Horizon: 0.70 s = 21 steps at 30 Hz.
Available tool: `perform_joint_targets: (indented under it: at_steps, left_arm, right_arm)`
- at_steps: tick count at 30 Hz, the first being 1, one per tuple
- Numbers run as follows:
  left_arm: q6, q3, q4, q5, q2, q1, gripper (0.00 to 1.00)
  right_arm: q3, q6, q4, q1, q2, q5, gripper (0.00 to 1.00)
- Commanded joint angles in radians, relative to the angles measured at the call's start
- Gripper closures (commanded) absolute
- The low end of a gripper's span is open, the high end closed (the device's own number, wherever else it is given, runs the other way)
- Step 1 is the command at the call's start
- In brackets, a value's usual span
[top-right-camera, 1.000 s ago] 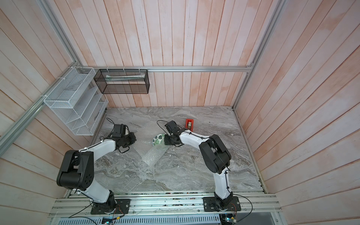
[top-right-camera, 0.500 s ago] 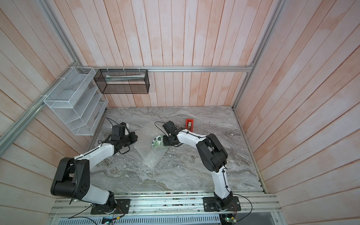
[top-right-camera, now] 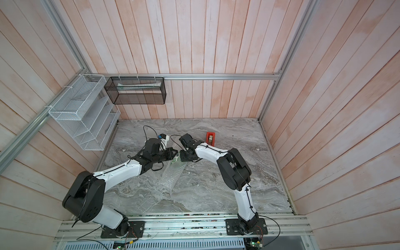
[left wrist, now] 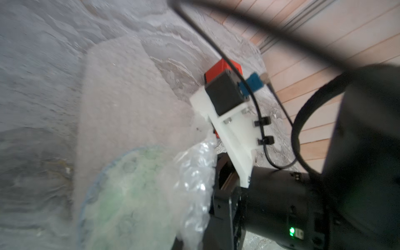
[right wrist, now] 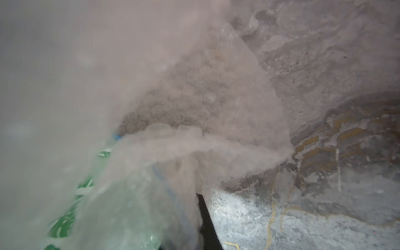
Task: Wrap bowls in bubble wrap
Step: Wrap the bowl in bubble wrap.
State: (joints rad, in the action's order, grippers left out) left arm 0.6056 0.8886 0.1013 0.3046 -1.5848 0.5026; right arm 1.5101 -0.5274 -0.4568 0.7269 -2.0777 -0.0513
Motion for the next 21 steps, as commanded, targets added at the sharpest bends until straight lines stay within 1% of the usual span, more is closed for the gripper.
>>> perform_joint_targets:
  at_steps: [1,4,12,15,17,21]
  left_arm:
    - [0.041,0.016,0.063,0.024,-0.068,0.030,1.00]
    - [0.051,0.013,0.083,0.031,-0.106,0.037,1.00]
    - [0.055,0.001,0.099,0.031,-0.174,0.040,1.00]
    - [0.056,0.008,0.101,0.027,-0.190,0.040,1.00]
    - [0.056,0.017,0.093,0.025,-0.202,0.039,1.00]
    - [0.054,0.036,0.075,0.022,-0.222,0.039,1.00]
  right_arm:
    - [-0.005,0.008,-0.071,0.003,-0.061,0.060,1.00]
    - [-0.008,0.001,-0.054,0.003,-0.052,0.030,1.00]
    - [-0.068,-0.038,0.042,-0.003,0.019,-0.098,1.00]
    - [-0.097,-0.050,0.061,-0.007,0.061,-0.121,0.94]
    - [-0.124,-0.058,0.078,-0.016,0.093,-0.134,0.86]
    - [-0.183,-0.080,0.120,-0.038,0.164,-0.160,0.73]
